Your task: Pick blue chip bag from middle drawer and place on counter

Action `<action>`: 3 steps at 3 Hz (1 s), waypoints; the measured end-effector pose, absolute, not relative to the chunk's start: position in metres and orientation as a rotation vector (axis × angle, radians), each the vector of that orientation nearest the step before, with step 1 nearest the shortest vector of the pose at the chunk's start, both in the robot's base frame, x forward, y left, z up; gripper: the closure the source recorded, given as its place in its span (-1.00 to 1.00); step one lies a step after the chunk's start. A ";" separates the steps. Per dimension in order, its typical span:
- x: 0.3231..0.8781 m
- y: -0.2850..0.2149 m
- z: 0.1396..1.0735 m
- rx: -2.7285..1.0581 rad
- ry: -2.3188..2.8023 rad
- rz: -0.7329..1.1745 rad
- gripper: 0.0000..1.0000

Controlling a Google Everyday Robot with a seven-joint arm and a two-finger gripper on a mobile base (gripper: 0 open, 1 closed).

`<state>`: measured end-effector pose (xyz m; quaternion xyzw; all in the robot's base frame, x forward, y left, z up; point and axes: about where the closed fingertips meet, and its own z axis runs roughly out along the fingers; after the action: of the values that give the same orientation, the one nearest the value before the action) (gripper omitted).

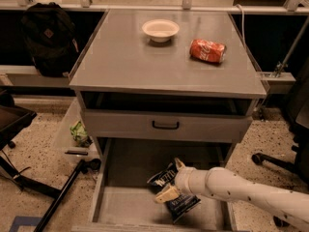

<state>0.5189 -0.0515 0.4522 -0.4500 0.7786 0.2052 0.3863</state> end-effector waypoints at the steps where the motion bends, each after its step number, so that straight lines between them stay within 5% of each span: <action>1: 0.524 -0.066 0.425 -1.125 2.011 0.507 -1.00; 3: 0.533 -0.083 0.368 -1.055 2.039 0.608 -1.00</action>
Offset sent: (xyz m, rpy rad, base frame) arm 0.0153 -0.0473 -0.0870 0.0452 0.0603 -0.0723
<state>0.5335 -0.0832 0.3677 -0.4119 0.7962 0.2374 0.3743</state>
